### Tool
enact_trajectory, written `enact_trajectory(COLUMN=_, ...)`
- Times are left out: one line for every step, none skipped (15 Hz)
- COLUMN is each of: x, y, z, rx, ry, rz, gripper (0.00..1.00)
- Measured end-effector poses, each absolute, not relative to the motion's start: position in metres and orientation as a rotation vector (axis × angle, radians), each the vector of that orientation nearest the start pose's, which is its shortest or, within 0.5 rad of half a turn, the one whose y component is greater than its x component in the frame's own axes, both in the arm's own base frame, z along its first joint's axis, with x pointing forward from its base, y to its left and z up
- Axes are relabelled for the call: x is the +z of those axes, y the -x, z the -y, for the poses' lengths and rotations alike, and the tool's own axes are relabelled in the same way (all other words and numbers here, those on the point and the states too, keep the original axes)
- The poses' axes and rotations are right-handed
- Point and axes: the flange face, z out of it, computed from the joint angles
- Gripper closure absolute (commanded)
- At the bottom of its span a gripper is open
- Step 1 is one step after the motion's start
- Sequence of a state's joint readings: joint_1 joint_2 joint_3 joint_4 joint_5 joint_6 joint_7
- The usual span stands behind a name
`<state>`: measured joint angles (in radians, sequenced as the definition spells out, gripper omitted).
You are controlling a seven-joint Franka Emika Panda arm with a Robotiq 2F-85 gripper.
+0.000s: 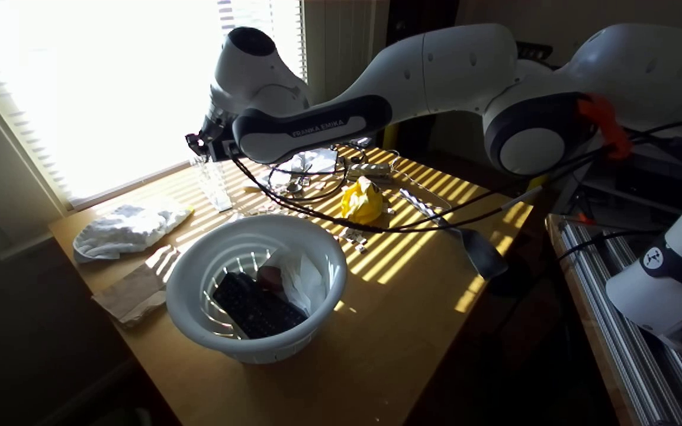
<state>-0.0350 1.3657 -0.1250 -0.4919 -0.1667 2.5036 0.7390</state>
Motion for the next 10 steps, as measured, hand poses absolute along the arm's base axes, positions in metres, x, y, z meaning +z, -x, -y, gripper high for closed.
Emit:
enact_trajectory(x=0.2562, y=-0.8505, z=0.0602, rx=-1.070, ry=2.825, rz=-0.963, gripper=1.00)
enact_trajectory(x=0.2561, y=-0.8505, z=0.0603, rx=-1.070, ry=2.826, rz=-0.963, gripper=1.00)
enact_trajectory(x=0.2561, y=-0.8505, z=0.0602, rx=-1.070, ry=2.826, rz=-0.962, gripper=1.00)
enact_trajectory(x=0.2561, y=-0.8505, z=0.0600, rx=-1.071, ry=2.826, rz=-0.960, gripper=1.00)
enact_trajectory(x=0.2562, y=-0.8506, z=0.0594, rx=-1.071, ry=2.827, rz=-0.957, gripper=1.00)
enact_trajectory(x=0.2562, y=-0.8506, z=0.0588, rx=-1.072, ry=2.828, rz=-0.954, gripper=1.00)
enact_trajectory(x=0.2563, y=-0.8507, z=0.0579, rx=-1.073, ry=2.829, rz=-0.950, gripper=1.00)
enact_trajectory(x=0.2564, y=-0.8508, z=0.0566, rx=-1.074, ry=2.830, rz=-0.946, gripper=1.00)
enact_trajectory(x=0.2569, y=-0.8511, z=0.0548, rx=-1.081, ry=2.830, rz=-0.937, gripper=1.00)
enact_trajectory(x=0.2584, y=-0.8516, z=0.0521, rx=-1.099, ry=2.833, rz=-0.912, gripper=1.00)
